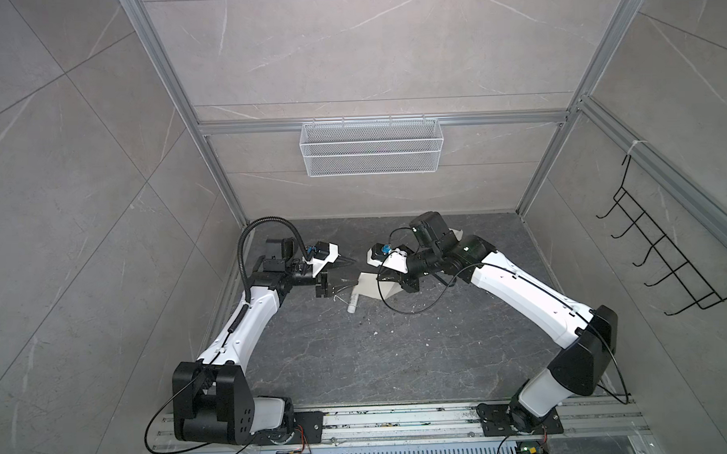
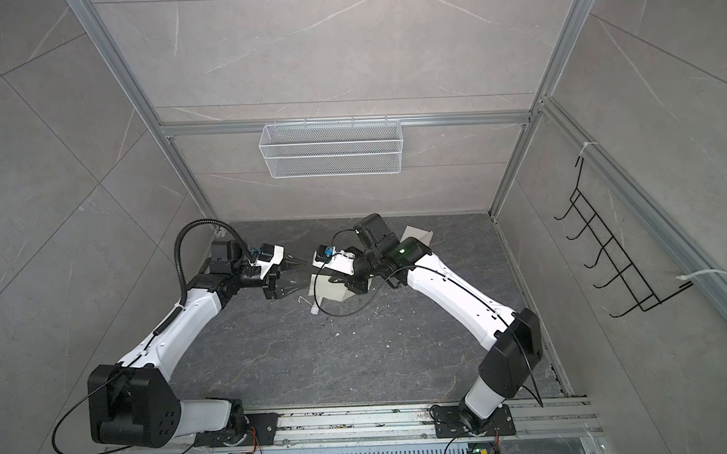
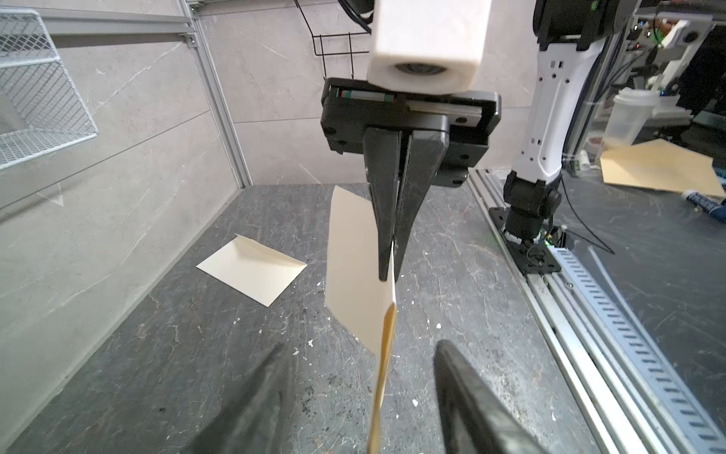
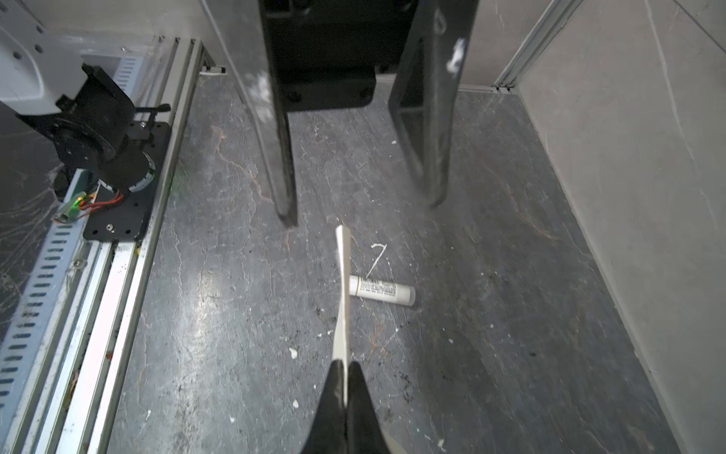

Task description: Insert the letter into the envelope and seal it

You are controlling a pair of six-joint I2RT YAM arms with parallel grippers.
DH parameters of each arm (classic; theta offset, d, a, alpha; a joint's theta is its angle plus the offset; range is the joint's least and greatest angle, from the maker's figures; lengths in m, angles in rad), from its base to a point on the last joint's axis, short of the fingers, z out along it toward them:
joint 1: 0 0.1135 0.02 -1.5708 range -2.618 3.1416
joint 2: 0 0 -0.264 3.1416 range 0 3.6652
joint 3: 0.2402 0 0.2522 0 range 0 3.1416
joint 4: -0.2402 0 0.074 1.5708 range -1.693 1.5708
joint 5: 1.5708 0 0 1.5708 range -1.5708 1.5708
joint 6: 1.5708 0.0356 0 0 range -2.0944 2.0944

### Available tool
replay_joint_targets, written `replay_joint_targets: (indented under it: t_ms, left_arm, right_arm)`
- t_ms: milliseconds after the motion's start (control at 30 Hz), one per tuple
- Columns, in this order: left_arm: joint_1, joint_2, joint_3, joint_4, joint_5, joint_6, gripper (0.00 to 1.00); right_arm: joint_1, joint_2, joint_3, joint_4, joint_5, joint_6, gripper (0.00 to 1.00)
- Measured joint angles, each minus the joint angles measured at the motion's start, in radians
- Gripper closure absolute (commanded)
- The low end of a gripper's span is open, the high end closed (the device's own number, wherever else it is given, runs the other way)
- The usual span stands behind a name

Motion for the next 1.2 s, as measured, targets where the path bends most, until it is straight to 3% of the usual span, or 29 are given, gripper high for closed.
replay_joint_targets:
  t_ms: [333, 500, 1133, 1200]
  left_arm:
    - [-0.005, -0.015, 0.000, -0.009, 0.076, 0.025, 0.29]
    - [-0.018, -0.015, 0.000, -0.029, 0.076, 0.032, 0.35]
    - [-0.019, -0.014, 0.014, -0.091, 0.045, 0.065, 1.00]
    - [-0.019, -0.013, 0.018, -0.093, 0.045, 0.069, 1.00]
  right_arm:
    - [0.026, -0.056, -0.053, 0.009, 0.034, -0.006, 1.00]
    - [0.066, -0.039, -0.039, 0.047, 0.047, 0.013, 1.00]
    - [0.090, 0.030, 0.004, 0.117, 0.097, 0.043, 1.00]
    - [0.090, 0.030, 0.004, 0.118, 0.098, 0.043, 0.97]
